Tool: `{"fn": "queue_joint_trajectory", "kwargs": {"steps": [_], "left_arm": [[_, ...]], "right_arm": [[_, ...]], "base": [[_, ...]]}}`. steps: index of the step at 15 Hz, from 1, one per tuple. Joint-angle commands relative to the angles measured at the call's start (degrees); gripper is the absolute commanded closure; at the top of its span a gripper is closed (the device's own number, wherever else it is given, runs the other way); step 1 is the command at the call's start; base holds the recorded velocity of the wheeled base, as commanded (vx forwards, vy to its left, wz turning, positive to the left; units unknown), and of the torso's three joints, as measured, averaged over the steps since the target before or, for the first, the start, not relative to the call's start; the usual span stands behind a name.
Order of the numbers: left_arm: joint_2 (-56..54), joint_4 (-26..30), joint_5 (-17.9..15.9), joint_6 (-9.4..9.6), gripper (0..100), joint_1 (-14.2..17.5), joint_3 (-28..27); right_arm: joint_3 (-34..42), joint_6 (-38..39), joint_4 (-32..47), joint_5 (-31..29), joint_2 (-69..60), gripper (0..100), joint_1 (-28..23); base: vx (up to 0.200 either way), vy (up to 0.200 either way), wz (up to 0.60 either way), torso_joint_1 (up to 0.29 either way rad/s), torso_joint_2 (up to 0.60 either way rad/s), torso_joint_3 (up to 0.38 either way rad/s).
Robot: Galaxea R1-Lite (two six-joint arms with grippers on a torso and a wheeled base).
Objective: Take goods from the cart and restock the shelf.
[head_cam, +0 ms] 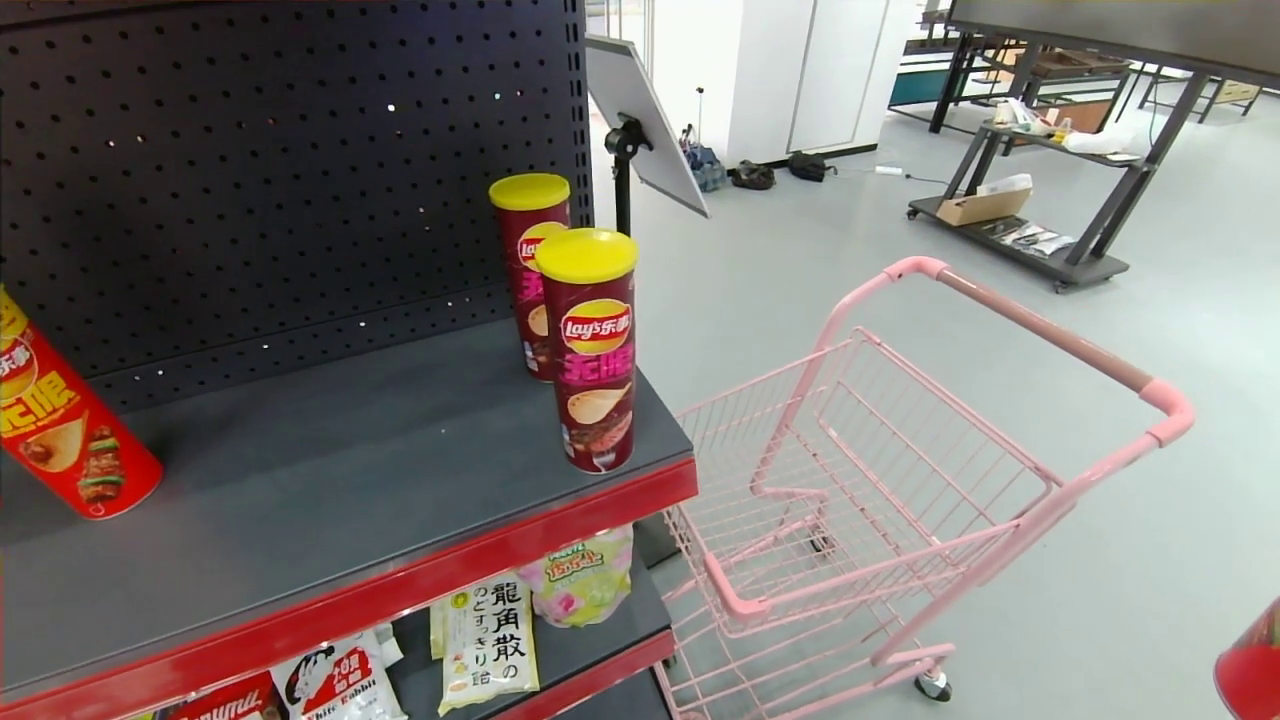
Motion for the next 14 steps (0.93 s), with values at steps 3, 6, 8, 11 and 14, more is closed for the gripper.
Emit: {"fn": "queue_joint_trajectory", "kwargs": {"steps": [3,6,8,11,14], "left_arm": [[0.05,-0.02,-0.02,-0.01,0,0.04,0.0],[0.05,-0.02,-0.02,-0.01,0,0.04,0.0],[0.05,-0.02,-0.02,-0.01,0,0.04,0.0],[0.05,-0.02,-0.02,0.08,0,0.04,0.0],[0.05,-0.02,-0.02,0.34,0,0.04,0.0]], "right_arm": [[0.49,-0.21,-0.01,0.14,0.48,100,0.03],[0.75,-0.12,-0.01,0.14,0.39,100,0.03],[1.89,-0.12,-0.01,0.05,0.12,100,-0.06],[2.42,0.41,-0.19,0.14,-1.19,100,-0.06],[5.32,1.72,-4.23,0.32,-3.92,100,0.38]], "base": [[0.0,0.0,0.6,0.005,0.0,0.001],[0.0,0.0,0.6,0.004,0.0,-0.001],[0.0,0.0,0.6,-0.002,0.01,0.007],[0.0,0.0,0.0,0.0,0.0,0.0],[0.0,0.0,0.0,0.0,0.0,0.0]]}}
